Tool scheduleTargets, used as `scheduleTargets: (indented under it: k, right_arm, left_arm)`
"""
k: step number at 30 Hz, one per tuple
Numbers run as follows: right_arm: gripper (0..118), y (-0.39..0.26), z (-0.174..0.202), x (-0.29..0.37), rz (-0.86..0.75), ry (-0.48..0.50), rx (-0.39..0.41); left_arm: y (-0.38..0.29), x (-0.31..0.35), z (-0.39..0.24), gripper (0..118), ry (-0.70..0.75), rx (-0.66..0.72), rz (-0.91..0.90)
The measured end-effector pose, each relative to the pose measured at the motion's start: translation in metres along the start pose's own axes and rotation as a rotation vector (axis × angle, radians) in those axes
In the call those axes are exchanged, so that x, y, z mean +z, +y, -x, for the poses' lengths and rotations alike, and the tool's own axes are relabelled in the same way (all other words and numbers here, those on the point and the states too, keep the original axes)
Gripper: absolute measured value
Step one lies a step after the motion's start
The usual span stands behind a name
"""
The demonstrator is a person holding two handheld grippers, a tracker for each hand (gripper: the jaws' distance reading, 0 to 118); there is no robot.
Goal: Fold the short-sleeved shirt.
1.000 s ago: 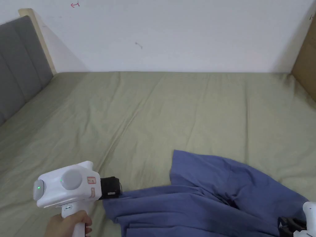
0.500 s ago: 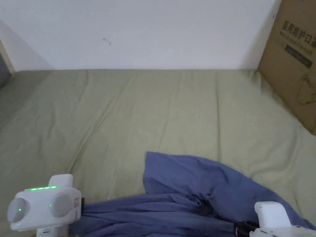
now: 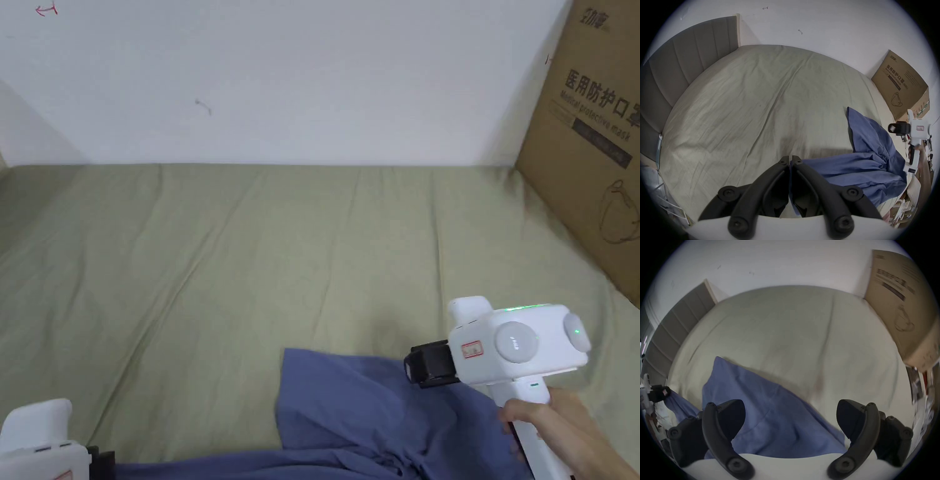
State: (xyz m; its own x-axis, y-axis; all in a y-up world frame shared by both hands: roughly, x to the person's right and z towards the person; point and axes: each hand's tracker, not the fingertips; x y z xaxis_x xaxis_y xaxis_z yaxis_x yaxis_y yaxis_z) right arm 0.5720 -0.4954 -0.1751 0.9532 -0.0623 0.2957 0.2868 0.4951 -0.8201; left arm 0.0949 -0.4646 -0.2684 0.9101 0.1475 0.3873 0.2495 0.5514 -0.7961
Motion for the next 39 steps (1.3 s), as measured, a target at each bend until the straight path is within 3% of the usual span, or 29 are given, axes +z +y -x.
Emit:
scheduleTargets:
  k: [4, 6, 8, 11, 12, 13, 14, 15, 16, 18, 22, 25, 33, 39]
  right_arm:
    - [113, 0.017, 0.022, -0.034, 0.048, 0.041, 0.069]
    - [111, 0.021, 0.035, -0.054, 0.104, 0.003, 0.102]
    - [90, 0.023, 0.041, -0.063, 0.115, 0.015, 0.080]
    - [80, 0.019, 0.044, -0.060, 0.097, -0.003, 0.115]
    - [72, 0.019, 0.044, -0.058, 0.096, 0.000, 0.115]
    - [53, 0.019, 0.043, -0.054, 0.095, -0.002, 0.114]
    - [23, 0.021, 0.032, -0.054, 0.086, -0.008, 0.118]
    - [5, 0.021, 0.030, -0.050, 0.079, -0.019, 0.115]
    - [5, 0.022, 0.027, -0.047, 0.077, -0.038, 0.108]
    - [5, 0.020, 0.020, -0.033, 0.090, 0.031, 0.048]
    - [5, 0.020, 0.017, 0.005, 0.037, 0.007, 0.035]
    - [5, 0.030, 0.006, 0.048, -0.058, 0.016, -0.028]
    - [5, 0.057, -0.035, 0.206, -0.310, -0.040, -0.111]
    - [5, 0.075, -0.069, 0.323, -0.517, -0.014, -0.246]
  left_arm:
    - [0.001, -0.007, 0.004, 1, -0.005, 0.007, 0.007]
    - [0.002, -0.012, 0.006, 1, -0.001, 0.012, 0.020]
    - [0.001, -0.014, 0.006, 1, 0.001, 0.017, 0.033]
    - [-0.001, -0.015, 0.006, 1, 0.005, 0.001, 0.039]
    - [-0.002, -0.015, 0.005, 1, 0.007, -0.006, 0.040]
    - [-0.002, -0.015, 0.005, 1, 0.007, -0.012, 0.040]
    - [-0.001, -0.015, 0.005, 1, 0.010, -0.012, 0.046]
    - [-0.001, -0.013, 0.005, 1, 0.008, -0.009, 0.044]
    - [0.000, -0.011, 0.006, 1, 0.001, -0.004, 0.035]
    - [0.004, -0.004, 0.005, 1, -0.003, 0.009, 0.032]
    - [0.013, 0.018, -0.002, 1, -0.001, -0.028, -0.017]
    - [0.028, 0.045, -0.008, 1, 0.000, -0.050, -0.079]
    - [0.097, 0.146, -0.026, 1, 0.038, -0.104, -0.334]
    - [0.151, 0.220, -0.051, 1, 0.065, -0.147, -0.508]
